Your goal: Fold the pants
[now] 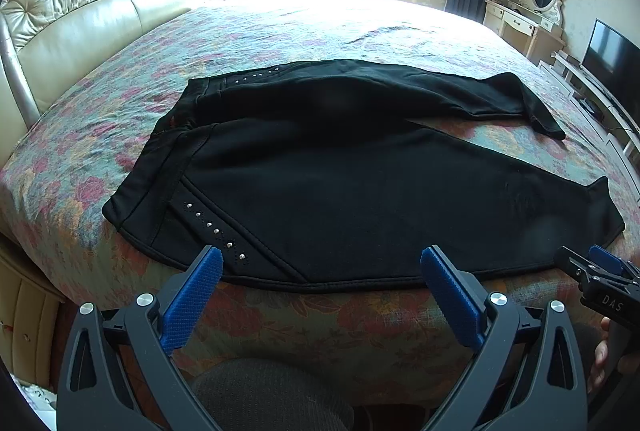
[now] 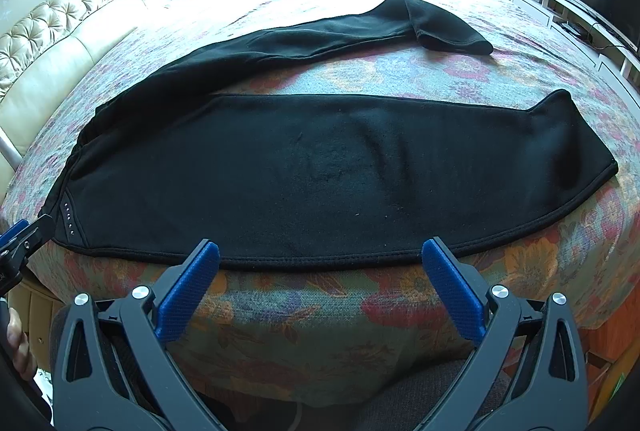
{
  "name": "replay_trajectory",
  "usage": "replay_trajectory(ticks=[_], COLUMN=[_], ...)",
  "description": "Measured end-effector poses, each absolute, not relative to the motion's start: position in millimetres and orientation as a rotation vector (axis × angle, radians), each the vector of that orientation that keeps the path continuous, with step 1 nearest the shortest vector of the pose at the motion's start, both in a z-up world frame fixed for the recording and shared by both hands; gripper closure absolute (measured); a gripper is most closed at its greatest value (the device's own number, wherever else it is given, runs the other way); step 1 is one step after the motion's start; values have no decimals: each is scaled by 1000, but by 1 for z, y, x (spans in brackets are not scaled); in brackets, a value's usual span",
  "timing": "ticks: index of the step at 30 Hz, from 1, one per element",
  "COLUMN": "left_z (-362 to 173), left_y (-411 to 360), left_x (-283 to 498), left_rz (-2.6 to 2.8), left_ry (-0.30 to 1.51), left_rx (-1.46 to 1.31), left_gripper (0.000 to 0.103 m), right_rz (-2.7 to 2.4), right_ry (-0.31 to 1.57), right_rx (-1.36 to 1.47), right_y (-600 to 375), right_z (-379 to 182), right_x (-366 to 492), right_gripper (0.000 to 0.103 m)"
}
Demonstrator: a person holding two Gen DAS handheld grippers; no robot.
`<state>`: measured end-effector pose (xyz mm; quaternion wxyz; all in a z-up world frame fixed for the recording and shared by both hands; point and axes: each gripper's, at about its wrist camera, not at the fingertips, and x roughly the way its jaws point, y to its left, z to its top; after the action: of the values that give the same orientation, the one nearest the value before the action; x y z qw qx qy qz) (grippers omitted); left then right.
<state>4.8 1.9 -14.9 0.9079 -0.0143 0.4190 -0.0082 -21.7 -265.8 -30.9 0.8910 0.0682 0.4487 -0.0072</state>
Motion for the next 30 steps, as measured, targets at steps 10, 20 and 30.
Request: replay_trajectory(ticks=[10,20,30], left_z=[-14,-2,15], left_y=[-1,6,108], left_x=[5,11,121], left_rz=[-27,-195,-174], left_ry=[857,789,927], left_rx=[-20,-64,-60], left_gripper=[4,4,4], right_rz=[-11,-10,22], right_ry=[940,943,942], right_rx=[147,153,131], right_y=[-266,-267,-256], right_z=[-34,-38,-30], right_x=[-20,-18,3], right_gripper=[2,2,2])
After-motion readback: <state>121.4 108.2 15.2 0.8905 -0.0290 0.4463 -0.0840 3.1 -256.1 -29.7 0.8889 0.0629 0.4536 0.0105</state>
